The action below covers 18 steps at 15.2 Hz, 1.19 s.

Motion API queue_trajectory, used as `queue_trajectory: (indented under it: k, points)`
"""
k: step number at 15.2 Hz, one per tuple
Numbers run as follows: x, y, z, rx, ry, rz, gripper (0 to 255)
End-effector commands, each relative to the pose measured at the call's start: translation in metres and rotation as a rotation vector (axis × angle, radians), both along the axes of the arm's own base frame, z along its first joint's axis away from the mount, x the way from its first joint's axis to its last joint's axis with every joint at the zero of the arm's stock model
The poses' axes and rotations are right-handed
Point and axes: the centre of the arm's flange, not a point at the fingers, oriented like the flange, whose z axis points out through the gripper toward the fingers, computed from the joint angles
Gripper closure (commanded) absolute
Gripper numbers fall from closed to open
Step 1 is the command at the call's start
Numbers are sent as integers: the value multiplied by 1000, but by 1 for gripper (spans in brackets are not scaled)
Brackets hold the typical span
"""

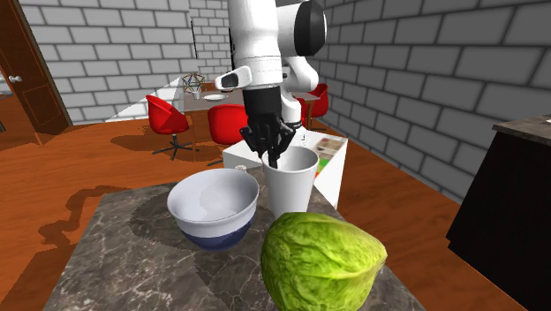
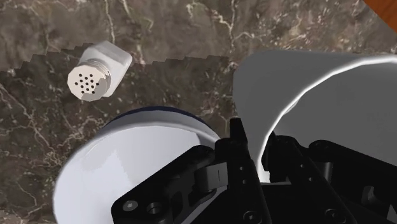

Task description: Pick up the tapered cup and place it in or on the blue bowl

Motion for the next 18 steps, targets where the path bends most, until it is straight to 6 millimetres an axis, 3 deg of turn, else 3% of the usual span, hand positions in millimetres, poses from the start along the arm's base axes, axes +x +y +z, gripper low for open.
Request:
queue_trajectory:
  k: [1,18]
  points:
    - [0,-1,11,0,0,0,255]
    - [0,-1,100,0,0,0,255]
